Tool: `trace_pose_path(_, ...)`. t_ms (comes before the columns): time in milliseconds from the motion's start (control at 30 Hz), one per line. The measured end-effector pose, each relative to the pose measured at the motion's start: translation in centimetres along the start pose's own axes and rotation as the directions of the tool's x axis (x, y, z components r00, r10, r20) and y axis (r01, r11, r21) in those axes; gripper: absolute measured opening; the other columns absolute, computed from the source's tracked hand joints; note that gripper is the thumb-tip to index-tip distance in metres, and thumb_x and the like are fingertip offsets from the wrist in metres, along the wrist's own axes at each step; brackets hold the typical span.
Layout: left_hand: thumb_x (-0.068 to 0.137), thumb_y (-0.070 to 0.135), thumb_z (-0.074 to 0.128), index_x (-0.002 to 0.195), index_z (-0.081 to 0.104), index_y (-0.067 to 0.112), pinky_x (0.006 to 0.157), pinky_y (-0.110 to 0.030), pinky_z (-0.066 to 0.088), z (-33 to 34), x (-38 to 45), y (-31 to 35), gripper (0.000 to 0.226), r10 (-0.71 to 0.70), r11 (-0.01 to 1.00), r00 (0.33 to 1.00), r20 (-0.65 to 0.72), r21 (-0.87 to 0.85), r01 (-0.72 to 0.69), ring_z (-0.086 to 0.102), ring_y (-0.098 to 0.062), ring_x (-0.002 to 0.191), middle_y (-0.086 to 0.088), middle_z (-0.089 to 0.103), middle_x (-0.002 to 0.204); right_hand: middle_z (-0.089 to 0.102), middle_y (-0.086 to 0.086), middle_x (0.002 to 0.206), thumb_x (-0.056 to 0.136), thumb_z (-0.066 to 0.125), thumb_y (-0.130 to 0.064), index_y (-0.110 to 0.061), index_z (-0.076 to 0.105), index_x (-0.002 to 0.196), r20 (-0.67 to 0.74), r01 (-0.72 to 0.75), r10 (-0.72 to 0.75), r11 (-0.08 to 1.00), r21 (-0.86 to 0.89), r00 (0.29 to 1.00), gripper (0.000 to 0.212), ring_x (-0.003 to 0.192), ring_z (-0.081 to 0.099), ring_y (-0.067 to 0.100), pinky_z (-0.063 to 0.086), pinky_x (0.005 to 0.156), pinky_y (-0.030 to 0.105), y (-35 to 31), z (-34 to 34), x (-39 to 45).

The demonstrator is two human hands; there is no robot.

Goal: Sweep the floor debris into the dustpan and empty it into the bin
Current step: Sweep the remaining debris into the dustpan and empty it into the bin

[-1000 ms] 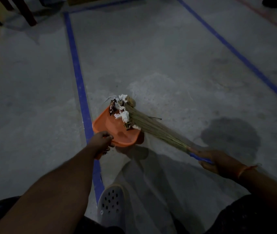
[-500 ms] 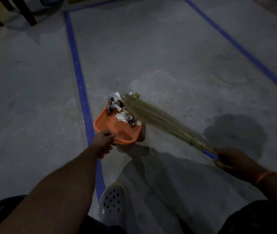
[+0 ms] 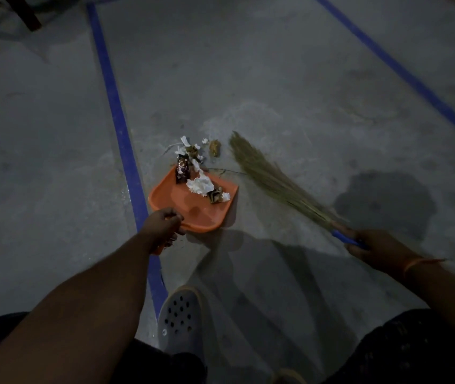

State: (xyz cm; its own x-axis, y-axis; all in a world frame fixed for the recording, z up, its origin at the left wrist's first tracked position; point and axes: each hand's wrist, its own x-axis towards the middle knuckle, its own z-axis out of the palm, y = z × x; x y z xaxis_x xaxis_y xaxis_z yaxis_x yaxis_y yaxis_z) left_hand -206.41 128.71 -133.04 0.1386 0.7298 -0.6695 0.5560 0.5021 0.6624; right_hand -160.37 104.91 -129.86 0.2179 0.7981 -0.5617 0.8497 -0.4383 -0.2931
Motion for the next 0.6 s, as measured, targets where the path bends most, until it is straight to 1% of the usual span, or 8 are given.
trace_pose_path(33, 0.105, 0.019, 0.054, 0.099, 0.063, 0.011, 0.046, -0.023, 0.037, 0.0, -0.3, 0.0, 0.013, -0.011, 1.0, 1.0, 0.016, 0.016, 0.01, 0.05, -0.02, 0.051, -0.018, 0.069, 0.078, 0.067, 0.003, 0.093, 0.09, 0.063, -0.031, -0.032, 0.062, 0.111, 0.006, 0.028, -0.028, 0.999, 0.022, 1.0, 0.021, 0.075, 0.061, 0.014, 0.042, 0.063, 0.024, -0.1, 0.0, 0.0)
trace_pose_path(100, 0.105, 0.019, 0.054, 0.101, 0.063, 0.009, 0.047, -0.024, 0.038, 0.0, -0.7, -0.1, 0.014, -0.031, 0.999, 0.999, 0.043, 0.032, 0.029, 0.051, -0.019, 0.05, -0.018, 0.069, 0.079, 0.064, -0.005, 0.125, 0.088, 0.056, -0.043, -0.04, 0.048, 0.138, -0.008, 0.177, -0.176, 0.984, 0.025, 0.984, 0.051, 0.103, 0.063, 0.013, 0.049, 0.087, 0.029, -0.1, 0.2, 0.1)
trace_pose_path(133, 0.105, 0.02, 0.054, 0.103, 0.063, 0.008, 0.047, -0.025, 0.038, 0.1, -0.7, -0.1, 0.015, -0.04, 0.999, 0.998, 0.051, 0.034, 0.039, 0.052, -0.018, 0.05, -0.018, 0.069, 0.08, 0.055, -0.009, 0.139, 0.087, 0.052, -0.047, -0.043, 0.039, 0.144, -0.013, 0.228, -0.227, 0.974, 0.021, 0.974, 0.059, 0.117, 0.058, 0.012, 0.047, 0.098, 0.032, 0.1, 0.3, 0.1)
trace_pose_path(200, 0.105, 0.021, 0.054, 0.106, 0.063, 0.007, 0.047, -0.026, 0.04, 0.1, -0.8, -0.2, 0.016, -0.056, 0.998, 0.997, 0.061, 0.045, 0.053, 0.054, -0.018, 0.053, -0.018, 0.07, 0.083, 0.045, -0.012, 0.147, 0.087, 0.05, -0.045, -0.043, 0.033, 0.146, -0.015, 0.284, -0.284, 0.959, 0.015, 0.959, 0.061, 0.127, 0.051, 0.01, 0.043, 0.105, 0.031, 0.3, 0.4, 0.0)
trace_pose_path(367, 0.106, 0.02, 0.052, 0.109, 0.063, 0.007, 0.05, -0.027, 0.042, 0.1, -0.7, 0.6, 0.017, -0.067, 0.996, 0.995, 0.078, 0.057, 0.062, 0.055, -0.02, 0.059, -0.019, 0.07, 0.09, 0.06, -0.007, 0.134, 0.091, 0.038, -0.062, -0.049, 0.028, 0.146, 0.03, 0.4, -0.4, 0.916, -0.003, 0.916, 0.057, 0.108, 0.065, 0.015, 0.052, 0.092, 0.034, 0.0, 1.0, -0.5)
trace_pose_path(433, 0.106, 0.02, 0.052, 0.109, 0.062, 0.007, 0.052, -0.027, 0.042, 0.2, -0.8, 0.8, 0.017, -0.068, 0.996, 0.995, 0.079, 0.066, 0.063, 0.055, -0.021, 0.062, -0.019, 0.07, 0.092, 0.06, -0.007, 0.134, 0.093, 0.041, -0.057, -0.047, 0.027, 0.148, 0.049, 0.428, -0.428, 0.904, -0.008, 0.903, 0.057, 0.111, 0.064, 0.014, 0.052, 0.093, 0.033, -0.3, 1.0, -0.9)
trace_pose_path(533, 0.107, 0.019, 0.051, 0.111, 0.062, 0.006, 0.052, -0.027, 0.04, 0.1, -0.8, 0.6, 0.017, -0.068, 0.997, 0.994, 0.084, 0.037, 0.065, 0.054, -0.021, 0.061, -0.021, 0.068, 0.093, 0.054, -0.016, 0.139, 0.091, 0.054, -0.038, -0.048, 0.034, 0.144, -0.018, 0.435, -0.434, 0.899, 0.048, 0.901, 0.058, 0.118, 0.059, 0.005, 0.049, 0.098, 0.027, -0.7, 0.5, -1.4)
trace_pose_path(600, 0.107, 0.02, 0.051, 0.11, 0.062, 0.007, 0.051, -0.026, 0.04, -0.1, -0.7, 0.3, 0.017, -0.073, 0.997, 0.994, 0.084, 0.022, 0.072, 0.053, -0.021, 0.06, -0.021, 0.069, 0.093, 0.069, -0.014, 0.115, 0.087, 0.054, -0.04, -0.066, 0.03, 0.136, -0.06, 0.387, -0.384, 0.921, 0.051, 0.922, 0.06, 0.093, 0.068, 0.006, 0.053, 0.082, 0.027, -0.7, 0.1, -1.6)
